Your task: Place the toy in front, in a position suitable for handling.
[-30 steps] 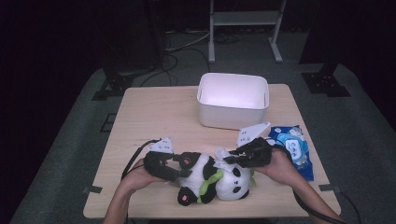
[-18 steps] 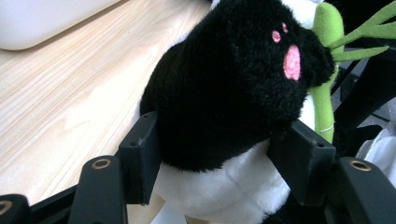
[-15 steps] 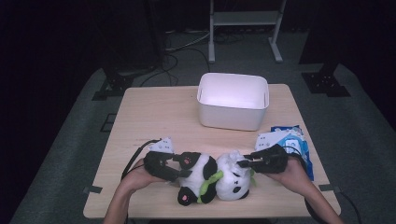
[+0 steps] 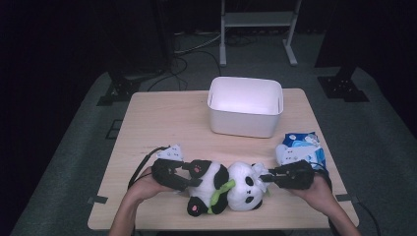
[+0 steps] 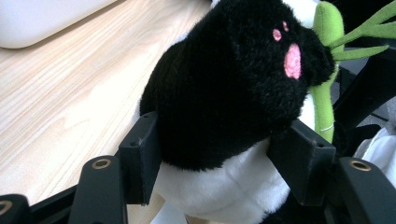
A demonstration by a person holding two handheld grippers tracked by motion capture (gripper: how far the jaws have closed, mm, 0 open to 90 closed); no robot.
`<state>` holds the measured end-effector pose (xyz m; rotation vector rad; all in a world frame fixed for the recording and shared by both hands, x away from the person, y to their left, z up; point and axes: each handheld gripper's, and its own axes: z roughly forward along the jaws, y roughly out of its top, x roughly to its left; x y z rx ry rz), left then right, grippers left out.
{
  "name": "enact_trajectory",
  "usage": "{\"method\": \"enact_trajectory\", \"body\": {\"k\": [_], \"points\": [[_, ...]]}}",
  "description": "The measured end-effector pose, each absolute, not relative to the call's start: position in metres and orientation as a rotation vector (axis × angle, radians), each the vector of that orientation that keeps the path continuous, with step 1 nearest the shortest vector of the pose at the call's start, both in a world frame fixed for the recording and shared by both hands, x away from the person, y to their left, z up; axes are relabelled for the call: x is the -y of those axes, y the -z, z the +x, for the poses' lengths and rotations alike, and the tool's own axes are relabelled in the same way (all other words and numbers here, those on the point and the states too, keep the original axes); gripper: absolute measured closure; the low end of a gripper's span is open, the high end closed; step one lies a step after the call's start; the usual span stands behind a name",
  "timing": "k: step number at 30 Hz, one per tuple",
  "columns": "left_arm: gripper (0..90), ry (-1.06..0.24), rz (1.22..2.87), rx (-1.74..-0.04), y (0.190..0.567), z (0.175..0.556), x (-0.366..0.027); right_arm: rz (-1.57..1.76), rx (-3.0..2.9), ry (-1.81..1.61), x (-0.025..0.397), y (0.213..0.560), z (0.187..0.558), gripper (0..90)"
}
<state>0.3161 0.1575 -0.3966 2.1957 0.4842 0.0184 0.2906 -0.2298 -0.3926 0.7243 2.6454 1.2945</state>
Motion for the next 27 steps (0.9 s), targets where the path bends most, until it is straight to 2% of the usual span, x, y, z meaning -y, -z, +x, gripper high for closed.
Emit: {"method": "enact_trajectory", "body": {"k": [10,27], "points": [[36.7,-0.011,2.192,-0.483,0.397,0.317,-0.158,0.724,-2.651,-1.323,0.228,0.391,0.296,77.8],[36.7,-0.008,2.180,-0.481,0.399,0.317,-0.159,0.489,-2.741,-1.303,0.159,0.362,0.320,77.8]]}}
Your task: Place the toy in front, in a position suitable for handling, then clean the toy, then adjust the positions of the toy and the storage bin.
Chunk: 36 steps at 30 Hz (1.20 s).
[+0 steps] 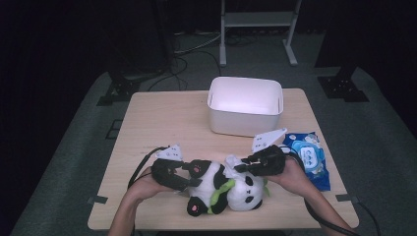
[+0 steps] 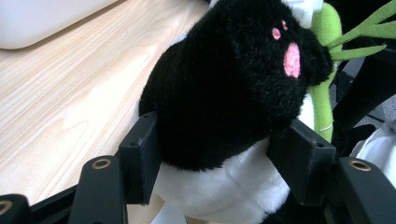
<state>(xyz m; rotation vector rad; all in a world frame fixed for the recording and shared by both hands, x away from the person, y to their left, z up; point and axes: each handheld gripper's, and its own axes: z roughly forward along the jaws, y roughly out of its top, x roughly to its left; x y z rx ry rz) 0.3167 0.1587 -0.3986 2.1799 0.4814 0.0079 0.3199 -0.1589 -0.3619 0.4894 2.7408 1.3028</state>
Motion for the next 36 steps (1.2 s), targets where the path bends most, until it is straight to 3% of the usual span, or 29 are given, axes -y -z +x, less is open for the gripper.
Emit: {"method": "enact_trajectory", "body": {"k": [27,36], "points": [[36.6,-0.003,2.181,-0.475,0.399,0.317,-0.159,0.437,-2.803,-1.233,0.134,0.361,0.324,77.1],[36.6,0.002,2.185,-0.474,0.399,0.317,-0.160,0.339,-2.834,-1.219,0.102,0.355,0.328,77.1]]}}
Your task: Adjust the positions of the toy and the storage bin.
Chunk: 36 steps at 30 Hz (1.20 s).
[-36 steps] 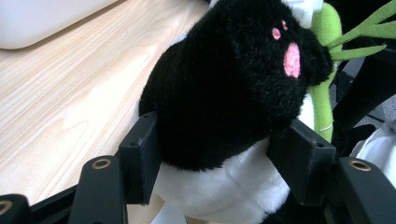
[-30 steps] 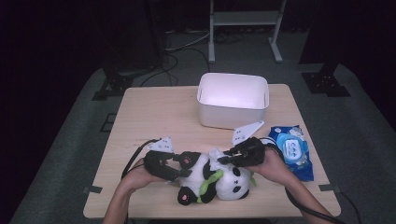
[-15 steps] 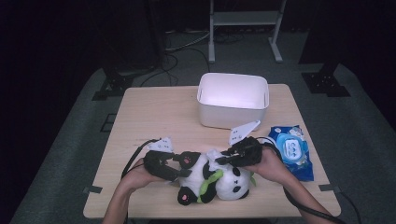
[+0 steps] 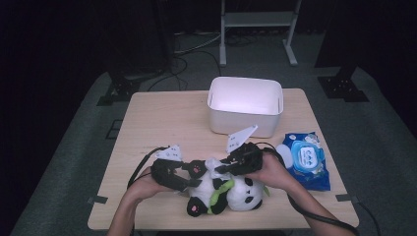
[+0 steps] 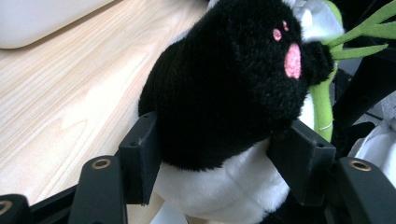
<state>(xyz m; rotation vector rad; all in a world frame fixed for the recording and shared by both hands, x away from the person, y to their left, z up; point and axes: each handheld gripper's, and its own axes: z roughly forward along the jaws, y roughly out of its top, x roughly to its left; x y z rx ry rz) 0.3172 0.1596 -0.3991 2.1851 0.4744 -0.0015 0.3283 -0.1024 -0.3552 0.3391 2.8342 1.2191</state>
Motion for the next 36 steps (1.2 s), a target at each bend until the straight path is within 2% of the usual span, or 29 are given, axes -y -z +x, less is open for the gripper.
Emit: {"method": "enact_trajectory", "body": {"k": [7,24,36], "points": [[36.6,0.008,2.176,-0.474,0.400,0.318,-0.160,0.291,-2.851,-1.185,0.086,0.355,0.326,77.1],[36.4,-0.003,2.191,-0.469,0.399,0.317,-0.156,0.422,-2.812,-1.166,0.139,0.356,0.325,76.2],[36.4,-0.001,2.199,-0.462,0.399,0.316,-0.157,0.325,-2.838,-1.123,0.097,0.352,0.332,76.3]]}}
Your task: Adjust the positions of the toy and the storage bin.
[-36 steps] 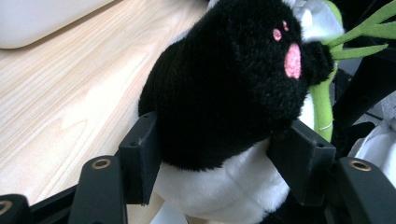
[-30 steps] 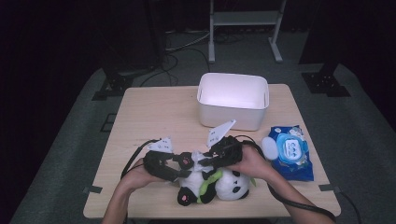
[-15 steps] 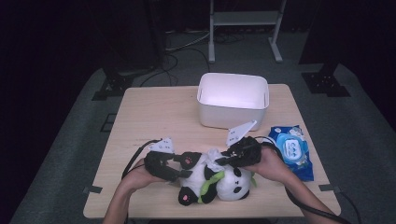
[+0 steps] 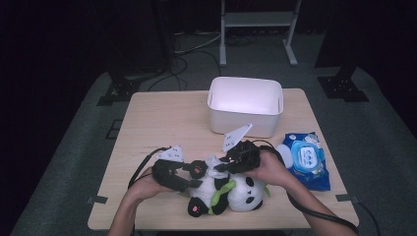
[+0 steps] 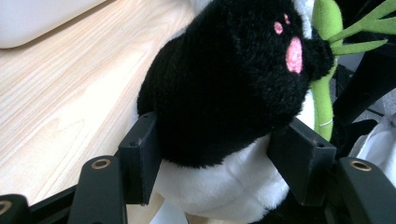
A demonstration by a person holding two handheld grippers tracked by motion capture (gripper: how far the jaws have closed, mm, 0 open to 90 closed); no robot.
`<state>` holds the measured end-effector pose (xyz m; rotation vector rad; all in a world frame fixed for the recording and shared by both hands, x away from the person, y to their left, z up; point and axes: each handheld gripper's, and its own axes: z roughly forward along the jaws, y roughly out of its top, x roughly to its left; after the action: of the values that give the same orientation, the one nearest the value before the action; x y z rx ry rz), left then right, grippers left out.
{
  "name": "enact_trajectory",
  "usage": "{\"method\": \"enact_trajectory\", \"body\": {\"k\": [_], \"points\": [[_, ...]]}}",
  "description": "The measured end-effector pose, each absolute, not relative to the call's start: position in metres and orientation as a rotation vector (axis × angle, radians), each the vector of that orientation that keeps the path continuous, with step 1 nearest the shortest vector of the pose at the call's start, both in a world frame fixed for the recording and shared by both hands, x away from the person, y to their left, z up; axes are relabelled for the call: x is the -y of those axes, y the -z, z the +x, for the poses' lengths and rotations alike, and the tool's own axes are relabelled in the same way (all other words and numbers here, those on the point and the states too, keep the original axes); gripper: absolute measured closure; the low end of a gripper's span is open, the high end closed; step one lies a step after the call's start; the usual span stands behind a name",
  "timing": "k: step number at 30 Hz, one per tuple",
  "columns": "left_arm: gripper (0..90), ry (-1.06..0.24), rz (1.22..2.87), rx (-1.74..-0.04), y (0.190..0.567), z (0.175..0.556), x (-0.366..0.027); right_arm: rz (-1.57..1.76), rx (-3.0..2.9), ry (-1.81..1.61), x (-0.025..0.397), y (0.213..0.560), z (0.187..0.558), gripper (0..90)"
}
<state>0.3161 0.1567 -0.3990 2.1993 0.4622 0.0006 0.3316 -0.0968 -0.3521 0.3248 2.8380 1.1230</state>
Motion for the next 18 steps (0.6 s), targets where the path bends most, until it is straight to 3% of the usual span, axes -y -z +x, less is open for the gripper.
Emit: {"method": "enact_trajectory", "body": {"k": [18], "points": [[36.6,0.005,2.203,-0.469,0.399,0.317,-0.157,0.613,-2.742,-1.164,0.202,0.364,0.309,76.2]]}}
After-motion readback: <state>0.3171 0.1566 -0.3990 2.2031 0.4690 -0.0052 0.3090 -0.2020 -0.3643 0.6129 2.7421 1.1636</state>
